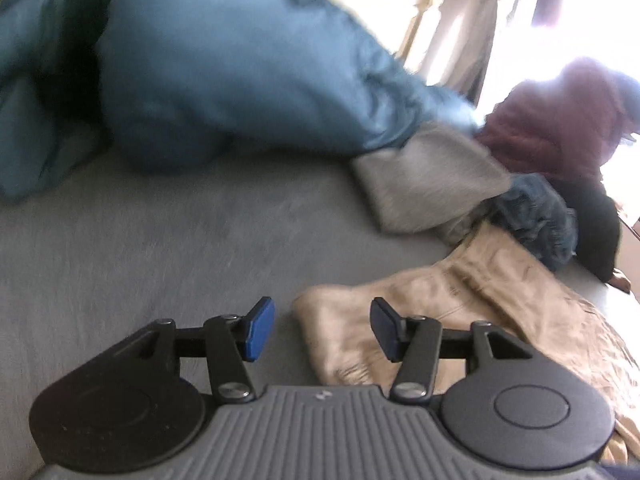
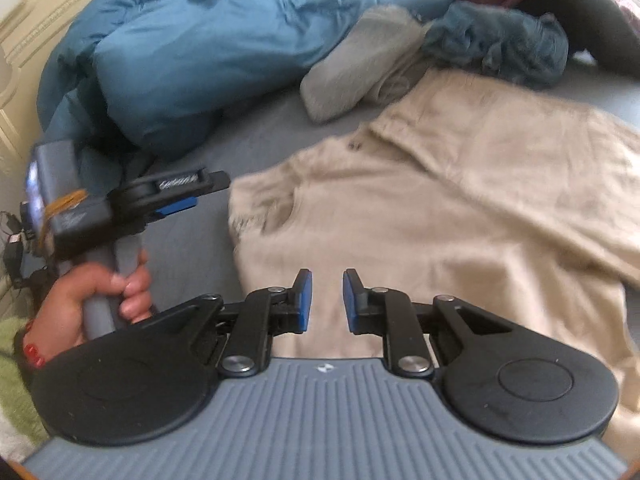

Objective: Fold clothes

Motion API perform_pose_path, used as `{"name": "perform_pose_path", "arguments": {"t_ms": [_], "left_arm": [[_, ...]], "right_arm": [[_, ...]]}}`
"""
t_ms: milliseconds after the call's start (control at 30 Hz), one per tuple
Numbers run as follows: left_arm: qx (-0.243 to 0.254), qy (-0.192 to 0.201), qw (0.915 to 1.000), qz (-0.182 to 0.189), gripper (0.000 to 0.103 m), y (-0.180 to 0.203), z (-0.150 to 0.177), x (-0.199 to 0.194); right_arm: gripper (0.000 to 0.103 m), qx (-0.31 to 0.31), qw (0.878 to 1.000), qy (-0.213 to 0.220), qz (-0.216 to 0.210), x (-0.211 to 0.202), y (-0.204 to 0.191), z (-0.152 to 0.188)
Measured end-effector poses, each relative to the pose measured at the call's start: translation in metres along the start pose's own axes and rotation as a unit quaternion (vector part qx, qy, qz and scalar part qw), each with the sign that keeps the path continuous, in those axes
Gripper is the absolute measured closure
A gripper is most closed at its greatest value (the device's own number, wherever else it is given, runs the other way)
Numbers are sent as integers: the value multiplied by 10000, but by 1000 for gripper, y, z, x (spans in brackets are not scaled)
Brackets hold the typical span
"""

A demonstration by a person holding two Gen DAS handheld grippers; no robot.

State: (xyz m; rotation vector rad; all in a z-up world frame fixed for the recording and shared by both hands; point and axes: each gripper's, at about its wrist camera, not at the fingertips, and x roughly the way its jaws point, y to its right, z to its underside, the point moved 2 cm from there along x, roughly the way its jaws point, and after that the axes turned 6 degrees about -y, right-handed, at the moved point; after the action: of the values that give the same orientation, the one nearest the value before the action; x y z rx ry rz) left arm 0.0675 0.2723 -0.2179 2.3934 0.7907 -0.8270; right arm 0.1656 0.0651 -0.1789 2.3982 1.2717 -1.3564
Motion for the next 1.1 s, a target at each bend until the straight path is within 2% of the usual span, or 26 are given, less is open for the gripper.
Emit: {"name": "perform_pose_path", "arguments": {"t_ms": [67,100,167,300,467,633,733,800,833,900,933,967,1033,1067,1100], "left_arm": [[274,58,9994,222,50,15,-5,2],[373,-62,9987,352,52,23,-7,9],[461,-344,9969,540,65,36,-10,27],[317,-778,9955,428,78,49,-13,64],[5,-974,9948,294,79,47,-9,86],[-133,-886,9959,134,80,46,0,90],[-172,-849,9962,21,79,50,0,90],[-191,-818,9965,-47,79,52,0,91],[-200,-794,9966,-71,79,52,0,91],[-244,-744,9969,-123,84,52,0,92],[-261,-711,9969,-192,93,52,0,92],[-275,-675,9971,-199,95,51,1,93],[-315,-591,9975,-203,98,50,2,92],[-343,-540,9977,-211,98,50,3,90],[-371,-490,9979,-218,99,49,4,89]], "right_arm": [[87,-171,9997,119,108,7,5,-17],[87,-257,9994,179,163,10,7,-26],[87,-506,9978,377,215,19,9,-50],[87,-923,9938,569,253,56,16,-109],[87,-1512,9877,120,374,125,23,-160],[87,-1820,9811,-341,559,174,34,-177],[86,-1820,9807,-529,487,182,41,-179],[72,-1825,9795,-743,409,187,44,-178],[70,-1833,9789,-814,381,191,46,-177],[68,-1783,9797,-867,306,195,49,-177],[68,-1758,9800,-893,269,197,50,-177],[71,-1677,9814,-912,225,197,52,-178],[92,-1677,9815,-896,204,196,52,-179],[103,-1751,9798,-886,390,196,50,-179],[103,-1802,9792,-838,407,195,49,-178]]}}
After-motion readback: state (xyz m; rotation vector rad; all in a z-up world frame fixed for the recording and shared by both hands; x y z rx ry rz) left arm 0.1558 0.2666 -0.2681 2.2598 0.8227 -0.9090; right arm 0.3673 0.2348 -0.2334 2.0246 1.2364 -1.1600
